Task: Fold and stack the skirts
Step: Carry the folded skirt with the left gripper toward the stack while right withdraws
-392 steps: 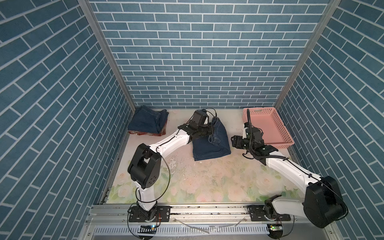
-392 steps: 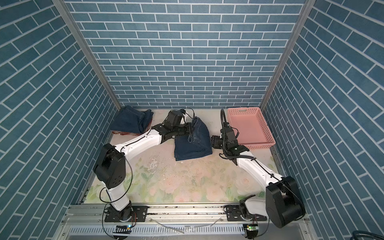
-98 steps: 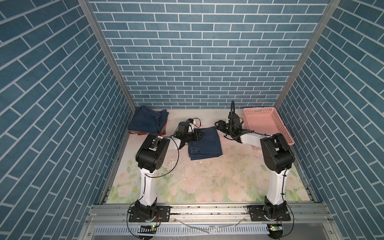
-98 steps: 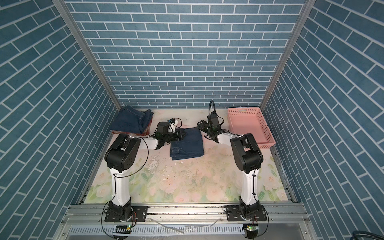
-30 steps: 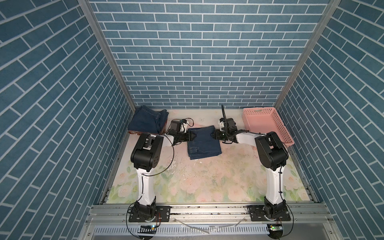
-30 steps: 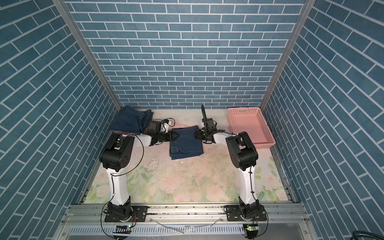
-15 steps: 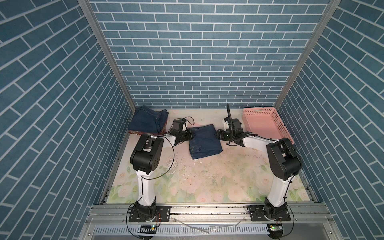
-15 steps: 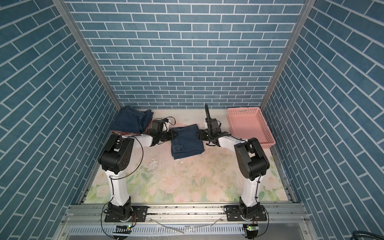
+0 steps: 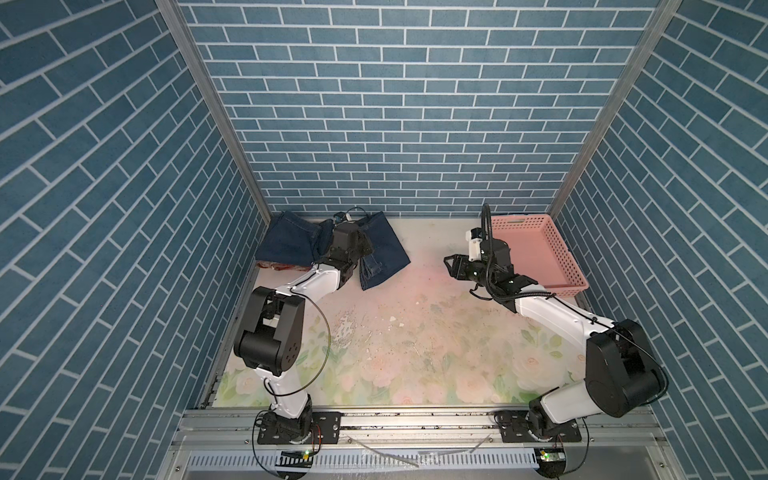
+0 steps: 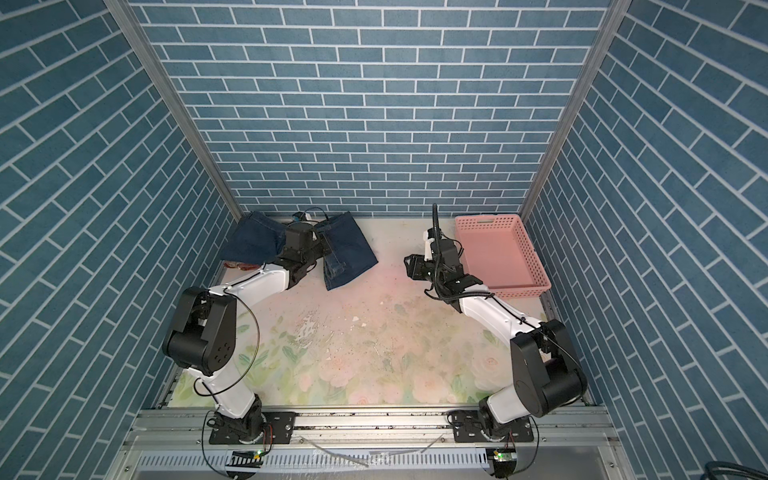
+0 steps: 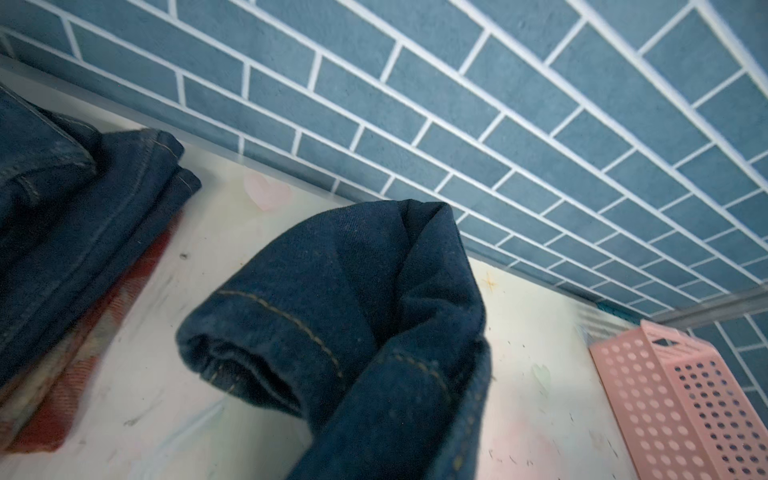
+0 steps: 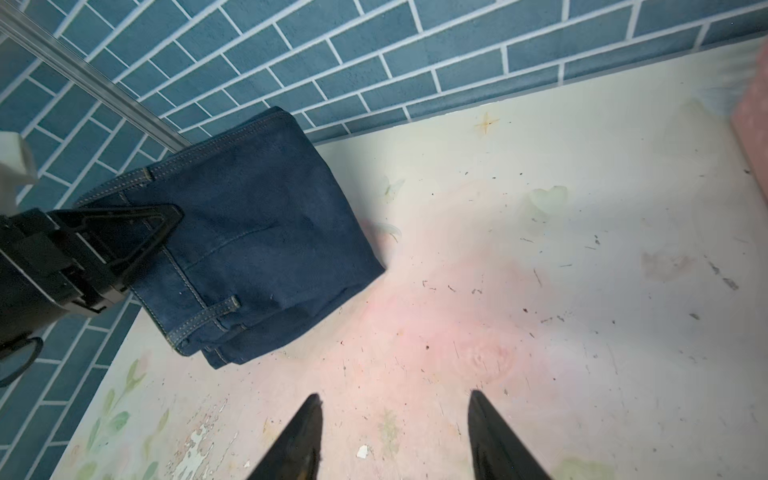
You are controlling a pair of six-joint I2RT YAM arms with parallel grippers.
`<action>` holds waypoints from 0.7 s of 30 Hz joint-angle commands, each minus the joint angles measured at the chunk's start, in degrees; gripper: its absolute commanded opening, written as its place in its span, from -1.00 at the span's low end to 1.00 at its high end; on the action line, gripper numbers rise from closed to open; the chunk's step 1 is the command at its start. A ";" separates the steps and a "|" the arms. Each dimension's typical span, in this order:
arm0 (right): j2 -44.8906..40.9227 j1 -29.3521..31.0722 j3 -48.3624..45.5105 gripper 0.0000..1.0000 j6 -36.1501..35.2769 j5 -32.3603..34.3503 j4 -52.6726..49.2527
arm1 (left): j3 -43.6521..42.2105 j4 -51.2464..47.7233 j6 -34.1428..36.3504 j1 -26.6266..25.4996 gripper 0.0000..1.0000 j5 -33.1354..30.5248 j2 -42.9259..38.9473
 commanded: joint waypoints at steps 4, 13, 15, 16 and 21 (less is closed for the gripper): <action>-2.62 0.22 -1.63 0.11 -1.94 1.77 0.69 | 7.43 4.75 1.47 1.77 -1.00 -9.81 -1.20; -2.11 0.24 -1.43 0.11 -3.05 2.02 0.49 | 15.28 2.94 1.58 5.75 -1.00 -13.70 -0.20; -1.85 0.27 -1.20 0.11 -3.17 1.94 0.40 | 16.48 2.50 1.71 6.54 -1.00 -14.58 -0.11; -1.74 0.20 -0.95 0.11 -3.26 1.94 0.20 | 16.91 2.31 1.58 7.06 -1.00 -14.94 -0.06; -1.43 0.22 -0.28 0.11 -3.44 1.94 -0.02 | 17.39 1.93 0.97 9.56 -1.00 -16.37 -0.31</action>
